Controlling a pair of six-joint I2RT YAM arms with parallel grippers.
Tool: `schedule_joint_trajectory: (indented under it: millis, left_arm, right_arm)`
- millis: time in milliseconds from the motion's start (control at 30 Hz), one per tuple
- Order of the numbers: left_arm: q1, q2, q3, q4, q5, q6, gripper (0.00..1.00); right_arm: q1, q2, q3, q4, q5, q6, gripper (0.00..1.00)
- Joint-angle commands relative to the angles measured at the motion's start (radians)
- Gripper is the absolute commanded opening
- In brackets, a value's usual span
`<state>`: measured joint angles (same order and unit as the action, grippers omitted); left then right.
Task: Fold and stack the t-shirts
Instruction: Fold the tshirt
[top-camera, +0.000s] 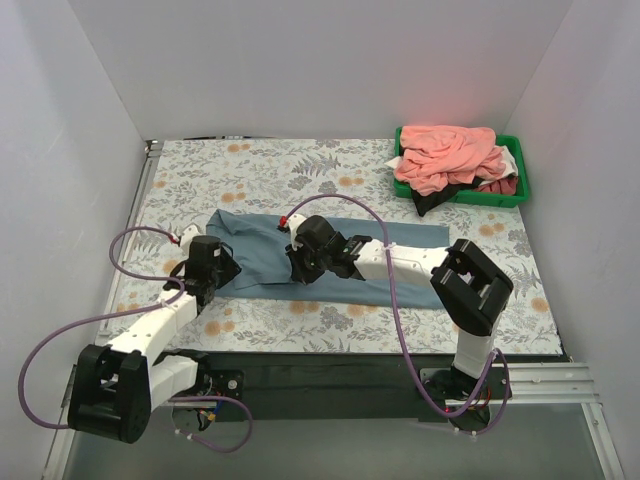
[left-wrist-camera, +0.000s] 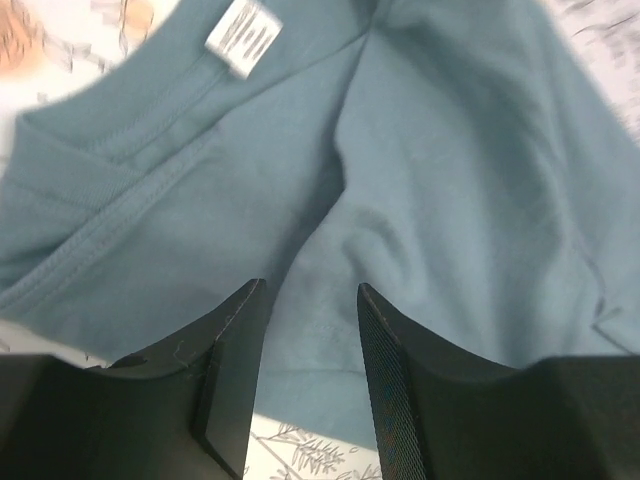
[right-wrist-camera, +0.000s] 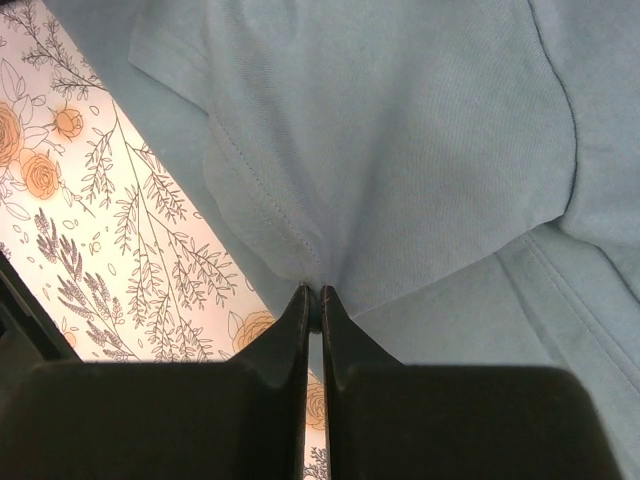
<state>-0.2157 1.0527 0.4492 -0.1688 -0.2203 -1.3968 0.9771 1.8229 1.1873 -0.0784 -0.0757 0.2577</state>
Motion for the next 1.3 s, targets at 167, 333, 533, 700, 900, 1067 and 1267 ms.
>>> schedule_joint_trajectory:
  millis: [167, 333, 533, 700, 900, 1067, 1267]
  left_arm:
    - [-0.013, 0.024, 0.019, -0.104, 0.025, -0.096, 0.4]
    - [-0.013, 0.069, 0.014, -0.09, 0.039, -0.094, 0.38]
    - [-0.013, 0.089, 0.002, -0.095, 0.032, -0.1, 0.31]
    - [-0.013, 0.073, 0.003, -0.1, 0.038, -0.093, 0.17]
    - [-0.013, 0.032, 0.006, -0.109, 0.039, -0.084, 0.0]
    - [-0.013, -0.017, 0.025, -0.147, 0.051, -0.091, 0.0]
    - [-0.013, -0.12, 0.034, -0.222, 0.056, -0.125, 0.0]
  right_arm:
    - [-0.006, 0.001, -0.009, 0.045, -0.032, -0.003, 0.01]
    - [-0.011, -0.002, -0.017, 0.054, -0.041, -0.002, 0.01]
    - [-0.023, -0.01, -0.029, 0.058, -0.042, 0.003, 0.01]
    - [-0.026, -0.01, -0.035, 0.065, -0.047, 0.009, 0.01]
    - [-0.031, -0.004, -0.035, 0.068, -0.052, 0.009, 0.01]
    - [-0.032, -0.001, -0.038, 0.068, -0.056, 0.009, 0.01]
    - [-0.034, -0.004, -0.046, 0.068, -0.062, 0.011, 0.01]
